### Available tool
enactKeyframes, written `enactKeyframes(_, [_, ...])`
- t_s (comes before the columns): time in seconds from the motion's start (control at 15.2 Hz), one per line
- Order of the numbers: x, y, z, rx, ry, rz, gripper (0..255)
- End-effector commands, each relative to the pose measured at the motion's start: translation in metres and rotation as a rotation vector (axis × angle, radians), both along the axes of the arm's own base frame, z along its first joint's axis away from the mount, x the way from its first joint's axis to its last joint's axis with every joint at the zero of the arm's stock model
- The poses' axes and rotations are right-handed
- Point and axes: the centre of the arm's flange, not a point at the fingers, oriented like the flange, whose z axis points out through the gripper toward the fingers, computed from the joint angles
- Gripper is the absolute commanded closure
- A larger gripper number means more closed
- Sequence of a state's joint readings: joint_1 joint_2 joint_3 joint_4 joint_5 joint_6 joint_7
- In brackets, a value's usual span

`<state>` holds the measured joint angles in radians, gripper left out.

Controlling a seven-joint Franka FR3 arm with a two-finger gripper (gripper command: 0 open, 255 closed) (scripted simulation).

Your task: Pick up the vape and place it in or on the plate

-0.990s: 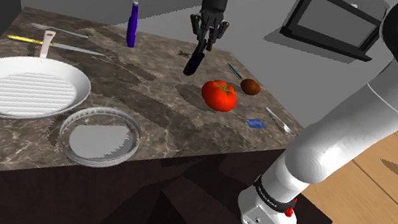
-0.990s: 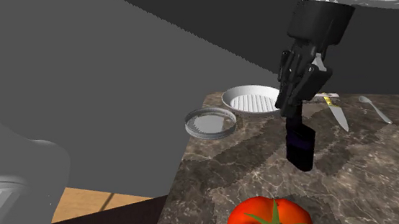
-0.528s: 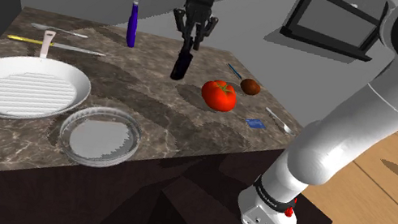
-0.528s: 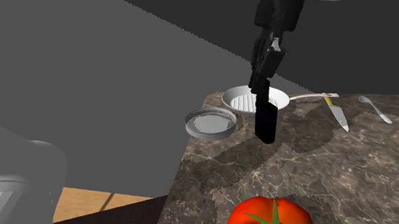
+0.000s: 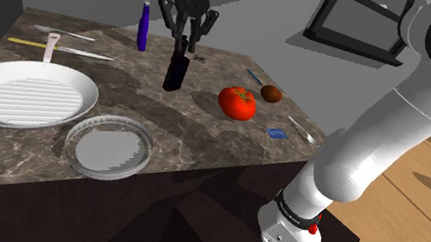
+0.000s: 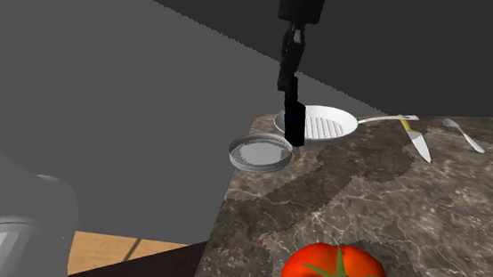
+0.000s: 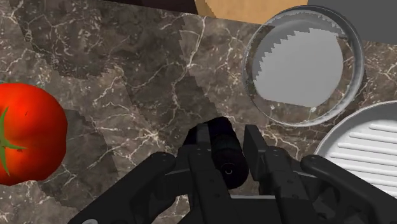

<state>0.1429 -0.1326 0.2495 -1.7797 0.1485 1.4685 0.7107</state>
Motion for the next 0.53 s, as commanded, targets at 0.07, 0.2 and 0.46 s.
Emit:
enactKeyframes(0.07, [-0.006,0.042,0.007,0.0,0.0,-0.001,255])
enactKeyframes(0.2, [-0.011,0.067,0.011,0.0,0.0,-0.001,255])
enactKeyframes(0.46, [-0.019,0.119,0.019,0.0,0.0,-0.001,255])
